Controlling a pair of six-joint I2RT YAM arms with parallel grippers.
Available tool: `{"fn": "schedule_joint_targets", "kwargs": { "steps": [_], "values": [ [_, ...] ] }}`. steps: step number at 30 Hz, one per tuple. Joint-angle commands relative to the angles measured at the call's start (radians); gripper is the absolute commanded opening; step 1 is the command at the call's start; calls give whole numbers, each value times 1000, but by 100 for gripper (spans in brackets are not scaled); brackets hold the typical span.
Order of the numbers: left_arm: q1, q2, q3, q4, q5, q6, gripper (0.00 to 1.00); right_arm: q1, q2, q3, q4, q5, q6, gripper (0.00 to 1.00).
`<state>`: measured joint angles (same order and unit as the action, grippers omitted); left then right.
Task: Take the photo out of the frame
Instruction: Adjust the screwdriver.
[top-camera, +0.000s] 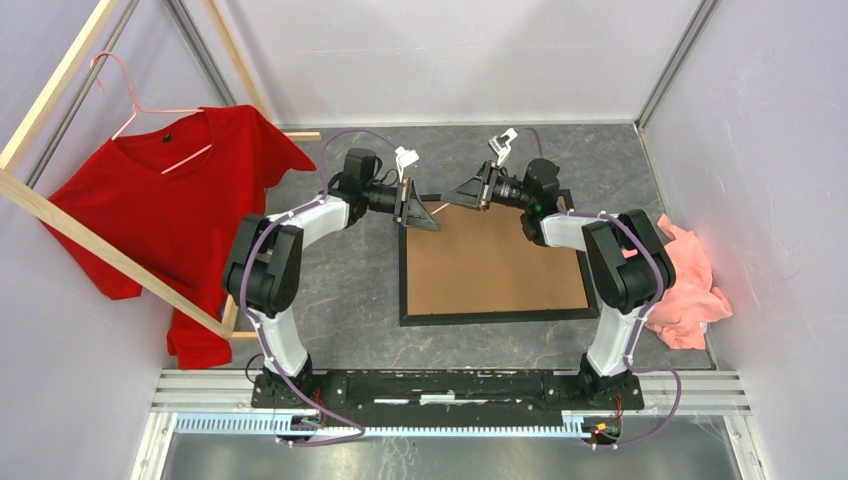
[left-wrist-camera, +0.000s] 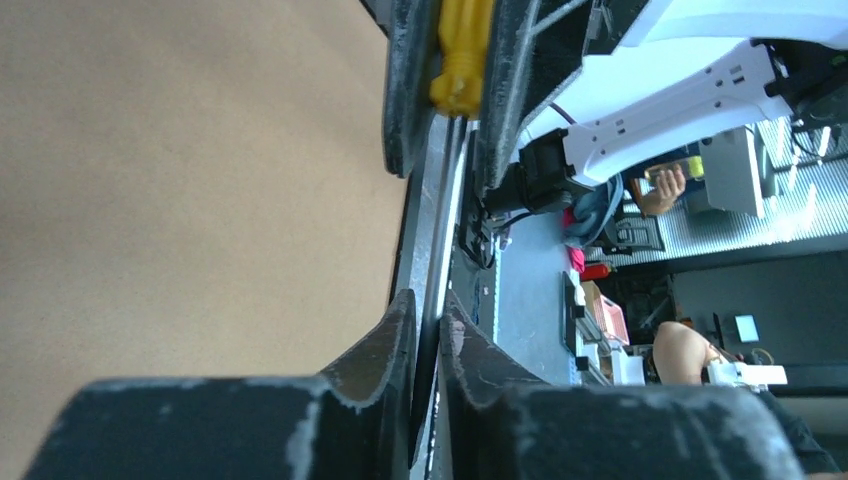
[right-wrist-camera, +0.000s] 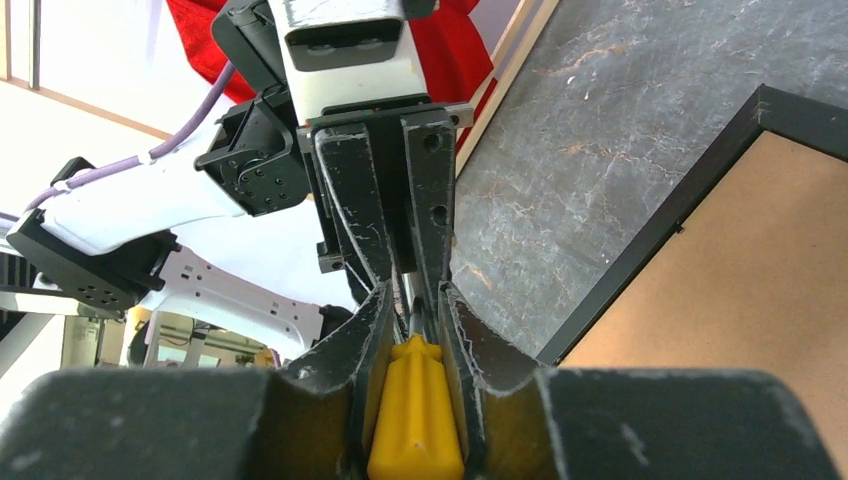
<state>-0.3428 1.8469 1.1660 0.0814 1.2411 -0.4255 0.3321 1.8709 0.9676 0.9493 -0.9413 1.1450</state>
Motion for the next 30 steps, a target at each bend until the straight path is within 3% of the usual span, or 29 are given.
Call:
{"fn": "schedule_joint_targets", "kwargs": {
  "steps": [1,3,6,8,13,15,17,18,30],
  "values": [
    [-4,-34,36,-8,43,37,8,-9,-10,4,43,-45,-26,0],
    [-4,-31,41,-20,45,44,2,-8,-11,19,-14,-60,-58,2],
    [-4,-24,82,-157,46,140,2,-15,-28,50,-158,-92,-136,39],
    [-2,-6,154,-375,47,321,2,-20,-53,76,-291,-116,-222,50],
    [-2,83,362,-959,76,861,2,-27,-112,197,-876,-158,-669,58],
    [-5,129,439,-1191,78,1073,2,-32,-133,197,-971,-189,-735,58],
    [-8,187,529,-1484,86,1311,2,-41,-153,163,-960,-222,-713,59],
    [-8,210,550,-1539,96,1360,2,-45,-162,149,-944,-232,-697,59],
    [-54,211,533,-1526,75,1361,2,-48,-167,109,-835,-292,-626,58]
  ]
}}
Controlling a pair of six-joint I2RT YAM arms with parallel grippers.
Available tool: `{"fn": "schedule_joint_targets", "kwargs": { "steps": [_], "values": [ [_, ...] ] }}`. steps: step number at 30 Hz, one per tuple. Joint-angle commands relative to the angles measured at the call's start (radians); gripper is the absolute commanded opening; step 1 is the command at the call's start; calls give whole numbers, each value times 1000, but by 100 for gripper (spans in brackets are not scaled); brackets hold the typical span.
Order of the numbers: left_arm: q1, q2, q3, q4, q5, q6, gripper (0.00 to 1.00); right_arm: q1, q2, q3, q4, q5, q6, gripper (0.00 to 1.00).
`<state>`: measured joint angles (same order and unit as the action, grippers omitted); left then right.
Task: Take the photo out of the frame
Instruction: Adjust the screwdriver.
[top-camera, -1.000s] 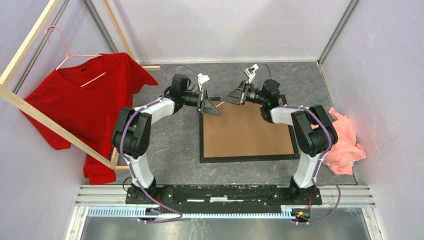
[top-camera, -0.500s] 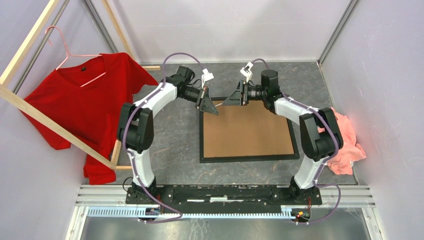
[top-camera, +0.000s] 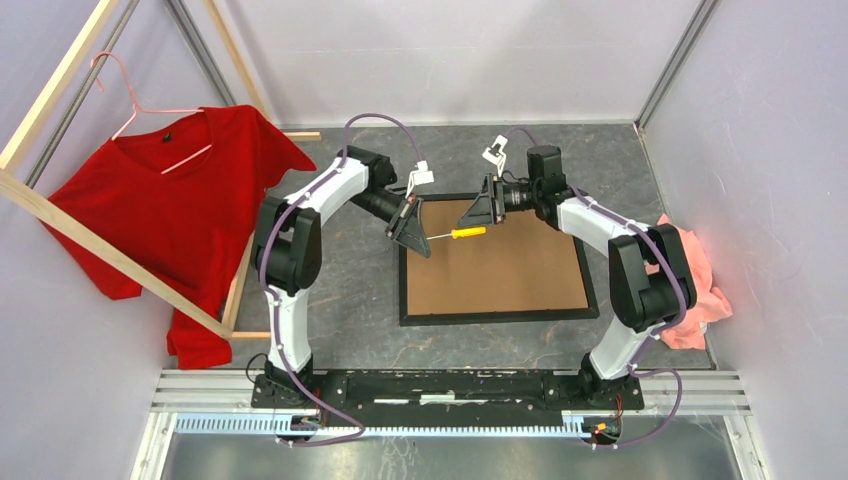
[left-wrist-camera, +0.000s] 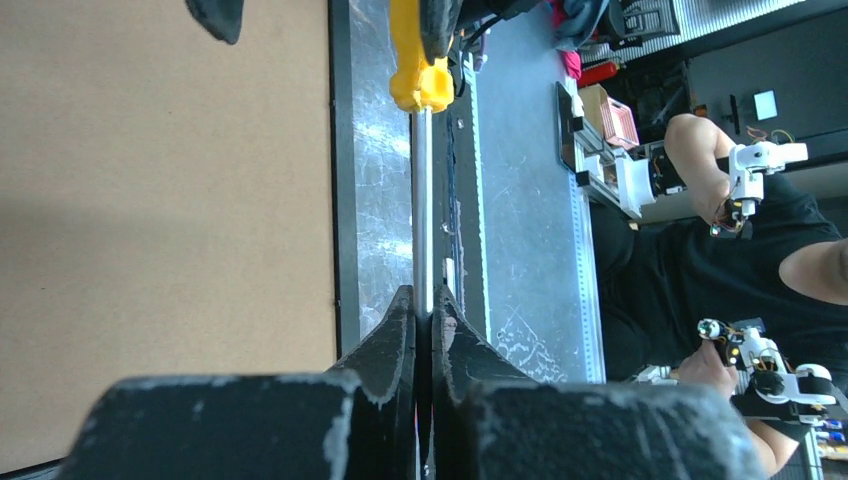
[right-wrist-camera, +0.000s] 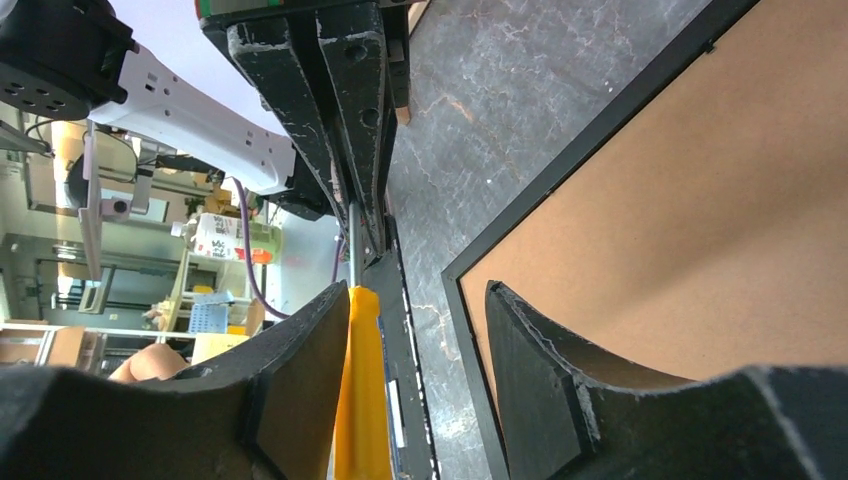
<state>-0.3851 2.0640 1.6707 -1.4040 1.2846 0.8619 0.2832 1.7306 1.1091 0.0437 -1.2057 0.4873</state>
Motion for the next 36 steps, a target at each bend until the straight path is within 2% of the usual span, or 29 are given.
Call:
{"fn": "schedule_joint_targets", "kwargs": {
  "steps": [1,3,15,22,26,30,32,33,36],
  "values": [
    [-14,-5,25,-32,27,63,2,3,-28,-43,104,-35,65,58],
    [-15,-8,17,-13,26,47,2,12,-27,-60,146,-47,112,57],
    [-15,-48,-54,165,4,-107,2,63,-54,-97,183,-83,154,57],
    [-15,-51,-63,196,-7,-141,2,74,-69,-109,183,-83,151,50],
    [-15,-53,-66,199,-15,-142,2,79,-69,-109,172,-80,139,39],
    [-15,-57,-65,206,-21,-150,2,85,-65,-108,165,-75,134,9],
    [-15,-61,-68,216,-21,-159,2,86,-63,-105,161,-71,128,0],
    [-15,-63,-69,223,-24,-167,5,86,-64,-102,151,-68,121,0],
    [3,-77,-75,258,-32,-205,30,83,-70,-83,91,-35,61,0]
  ]
}}
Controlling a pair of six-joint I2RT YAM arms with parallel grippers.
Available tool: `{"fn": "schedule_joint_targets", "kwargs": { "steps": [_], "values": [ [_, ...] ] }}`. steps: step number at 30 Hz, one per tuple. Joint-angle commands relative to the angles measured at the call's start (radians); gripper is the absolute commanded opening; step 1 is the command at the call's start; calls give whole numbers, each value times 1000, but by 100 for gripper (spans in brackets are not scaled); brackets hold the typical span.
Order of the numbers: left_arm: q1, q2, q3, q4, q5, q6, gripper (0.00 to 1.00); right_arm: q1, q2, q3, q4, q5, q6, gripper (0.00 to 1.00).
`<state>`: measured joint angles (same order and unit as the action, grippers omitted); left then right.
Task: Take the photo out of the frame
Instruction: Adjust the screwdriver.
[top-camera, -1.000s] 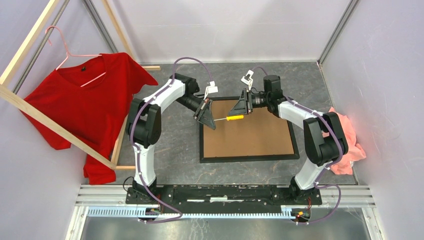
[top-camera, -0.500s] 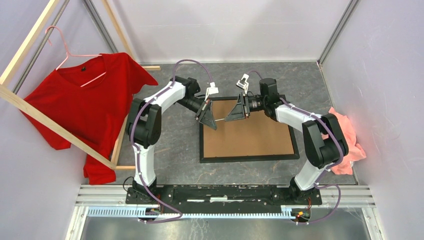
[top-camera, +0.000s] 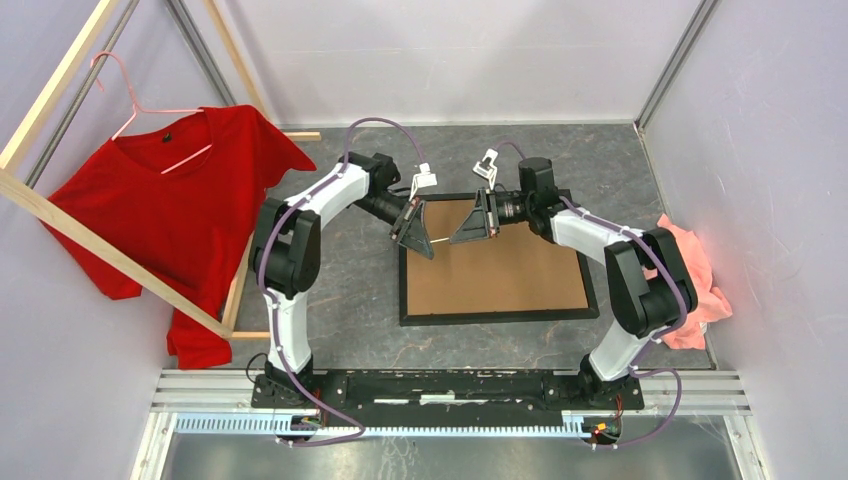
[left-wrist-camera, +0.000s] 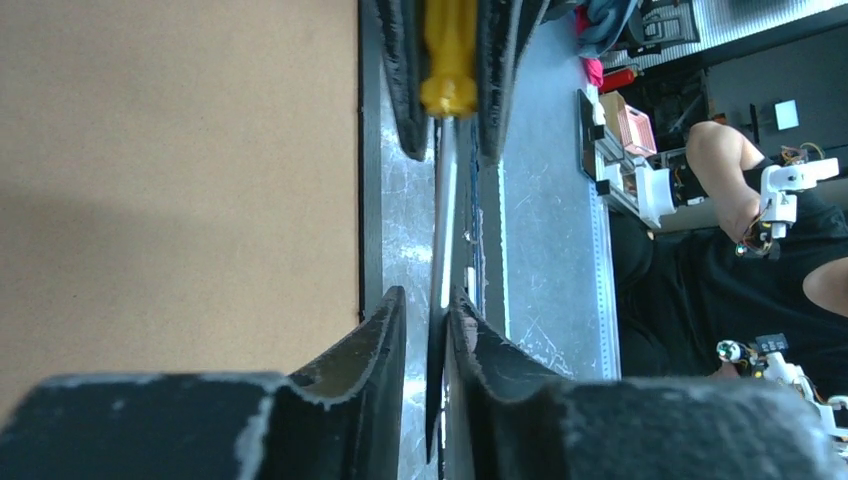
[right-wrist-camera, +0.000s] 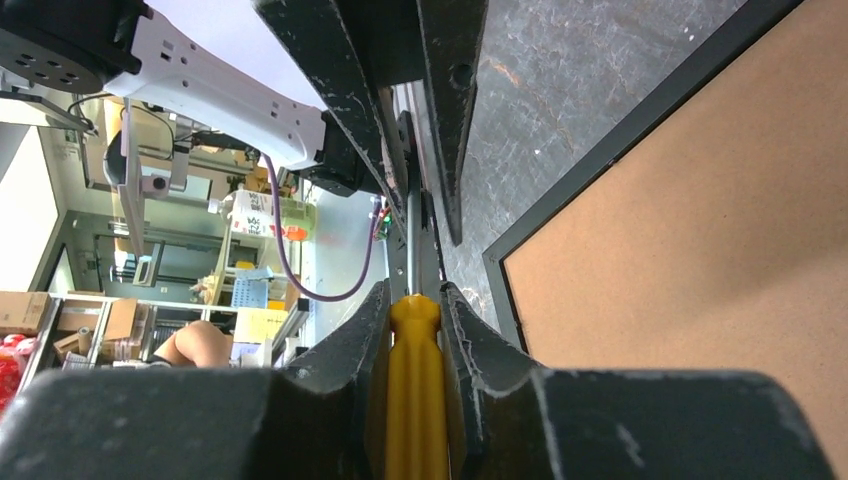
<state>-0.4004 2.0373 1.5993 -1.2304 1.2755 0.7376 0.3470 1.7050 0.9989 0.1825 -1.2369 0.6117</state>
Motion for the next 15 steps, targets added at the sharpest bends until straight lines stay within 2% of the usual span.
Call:
{"fn": "schedule_joint_targets", "kwargs": {
  "steps": [1,4,6,8,10,13,15],
  "values": [
    [33,-56,-6,94,-21,-92,37,11,-49,39,-85,21,-95,0],
    [102,-68,4,109,-12,-117,48,-13,-55,48,-109,58,-105,0],
    [165,-89,-4,188,-23,-218,53,-30,-48,54,-104,77,-88,0],
    [221,-125,-42,361,-117,-407,54,-44,-25,73,-128,114,-85,0],
    [236,-173,-99,556,-296,-587,59,-49,4,105,-158,151,-86,0],
    [237,-188,-138,702,-492,-709,63,-48,49,141,-147,218,-53,0],
    [239,-150,-126,721,-559,-762,63,-48,86,172,-136,261,-21,0]
  ]
}}
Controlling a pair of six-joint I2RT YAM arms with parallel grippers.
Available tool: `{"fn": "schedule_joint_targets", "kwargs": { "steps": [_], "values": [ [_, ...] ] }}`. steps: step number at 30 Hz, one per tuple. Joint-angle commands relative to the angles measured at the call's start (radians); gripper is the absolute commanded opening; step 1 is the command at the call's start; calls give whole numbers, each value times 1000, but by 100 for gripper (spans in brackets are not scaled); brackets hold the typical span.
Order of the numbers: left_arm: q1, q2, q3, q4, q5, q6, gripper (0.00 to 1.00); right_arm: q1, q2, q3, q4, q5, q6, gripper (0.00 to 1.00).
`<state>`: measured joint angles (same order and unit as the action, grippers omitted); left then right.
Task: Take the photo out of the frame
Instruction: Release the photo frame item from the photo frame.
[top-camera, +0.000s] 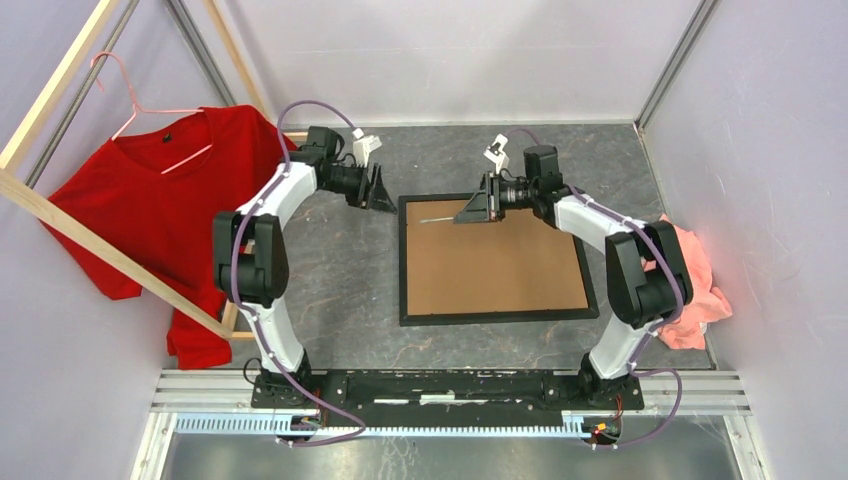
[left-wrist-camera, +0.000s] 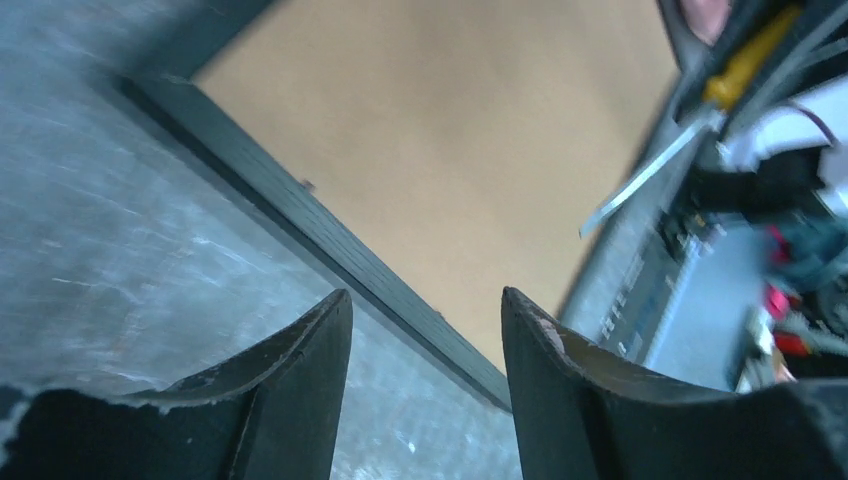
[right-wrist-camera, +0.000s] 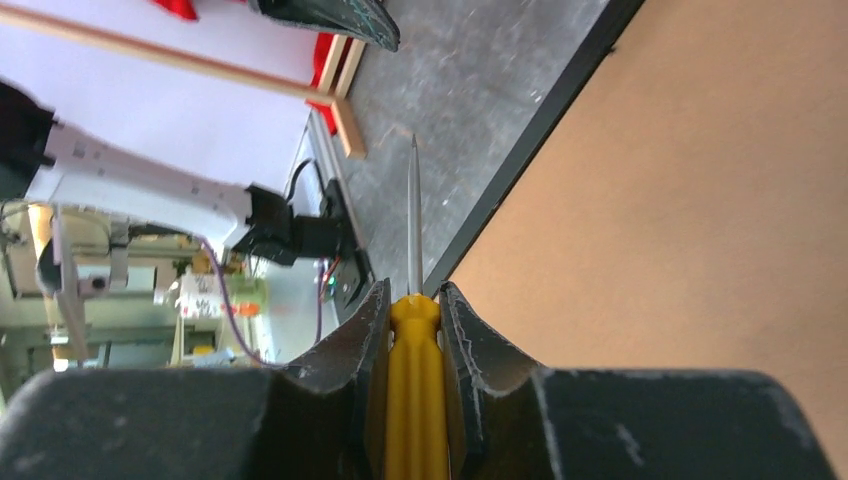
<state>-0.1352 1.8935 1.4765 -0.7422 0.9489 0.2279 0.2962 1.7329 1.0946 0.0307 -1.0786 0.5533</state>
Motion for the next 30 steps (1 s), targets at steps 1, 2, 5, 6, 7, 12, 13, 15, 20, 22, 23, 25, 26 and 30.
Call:
{"fn": "schedule_joint_targets", "kwargs": {
  "steps": [1,2,5,6,7,12,13,15,20,22,23,25,26,30],
  "values": [
    [-25,14,-2,247,-265,-285,63,2,76,95,22,115,46,0],
    [-24,33,-6,269,-273,-317,63,2,102,121,19,126,48,0],
    [-26,90,-20,324,-268,-378,63,4,163,197,-2,163,24,0],
    [-27,106,-19,333,-262,-389,63,3,175,206,5,171,20,0],
    [-28,123,-17,337,-267,-396,62,3,188,211,14,181,21,0],
    [-32,145,-39,370,-306,-416,62,7,254,221,49,189,40,0],
    [-33,146,-44,372,-313,-416,62,9,265,224,51,190,40,0],
    [-36,150,-49,379,-320,-420,62,15,284,228,60,191,37,0],
    [-51,164,-45,400,-332,-430,62,36,314,257,26,233,-12,0],
    [-63,172,-42,409,-336,-436,62,41,325,258,29,239,-12,0],
    [-69,175,-38,410,-347,-437,62,43,332,261,29,243,-11,0],
    [-81,181,-32,415,-370,-434,62,45,346,267,32,250,-11,0],
    [-85,186,-30,418,-378,-438,62,45,355,273,32,253,-13,0],
    [-88,203,-23,420,-394,-447,62,49,387,296,12,237,-11,0]
  ]
}}
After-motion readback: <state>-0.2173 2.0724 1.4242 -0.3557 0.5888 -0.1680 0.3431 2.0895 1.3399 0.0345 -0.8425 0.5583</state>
